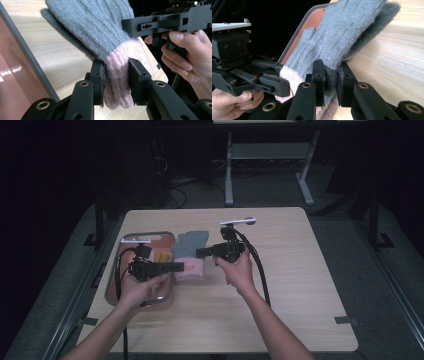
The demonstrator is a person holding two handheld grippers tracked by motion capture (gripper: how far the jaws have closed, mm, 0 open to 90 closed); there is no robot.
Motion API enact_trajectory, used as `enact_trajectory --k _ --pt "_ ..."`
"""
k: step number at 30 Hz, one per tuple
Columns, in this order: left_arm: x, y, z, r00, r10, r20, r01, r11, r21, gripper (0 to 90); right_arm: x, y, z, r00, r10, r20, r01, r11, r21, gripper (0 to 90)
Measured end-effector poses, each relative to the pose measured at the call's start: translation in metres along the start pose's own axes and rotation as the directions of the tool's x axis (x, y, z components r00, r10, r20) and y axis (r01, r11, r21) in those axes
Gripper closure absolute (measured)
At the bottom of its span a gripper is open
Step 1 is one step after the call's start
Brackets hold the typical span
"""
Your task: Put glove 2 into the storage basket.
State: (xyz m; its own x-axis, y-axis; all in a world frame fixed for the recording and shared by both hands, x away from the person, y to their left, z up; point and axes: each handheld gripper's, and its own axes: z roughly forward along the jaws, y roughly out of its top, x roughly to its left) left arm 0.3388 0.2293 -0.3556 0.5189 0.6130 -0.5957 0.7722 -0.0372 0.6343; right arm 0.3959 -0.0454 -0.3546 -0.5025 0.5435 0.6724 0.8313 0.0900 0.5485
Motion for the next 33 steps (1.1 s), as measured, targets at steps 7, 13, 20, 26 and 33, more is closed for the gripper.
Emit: enact_trajectory --k 7,13,20,26,33 --pt "0.004 0.001 -0.009 1.0000 -0.004 -0.005 0.004 0.9999 -0.010 67.9 0.005 0.005 0.006 0.9998 0.001 -0.018 -0.001 1.000 0.000 78.5" --pt "0.009 0.001 -0.019 0.9998 -0.013 -0.014 0.013 0.9997 -0.020 68.0 0.010 0.009 0.015 0.9993 -0.007 -0.038 0.007 1.000 0.003 78.5" --pt "0.018 0.000 -0.028 0.9996 -0.013 -0.024 0.012 0.9998 -0.016 68.5 0.013 0.011 0.028 0.9980 -0.004 -0.062 0.005 1.000 0.012 78.4" --pt "0.022 -0.001 -0.034 0.9990 -0.022 -0.040 0.022 0.9996 -0.016 68.9 0.015 0.013 0.035 0.9967 0.005 -0.081 -0.003 1.000 0.020 78.3" --pt "0.027 -0.002 -0.042 0.9983 -0.034 -0.048 0.032 0.9992 -0.025 69.2 0.017 0.015 0.044 0.9943 0.010 -0.106 -0.007 1.000 0.028 78.1"
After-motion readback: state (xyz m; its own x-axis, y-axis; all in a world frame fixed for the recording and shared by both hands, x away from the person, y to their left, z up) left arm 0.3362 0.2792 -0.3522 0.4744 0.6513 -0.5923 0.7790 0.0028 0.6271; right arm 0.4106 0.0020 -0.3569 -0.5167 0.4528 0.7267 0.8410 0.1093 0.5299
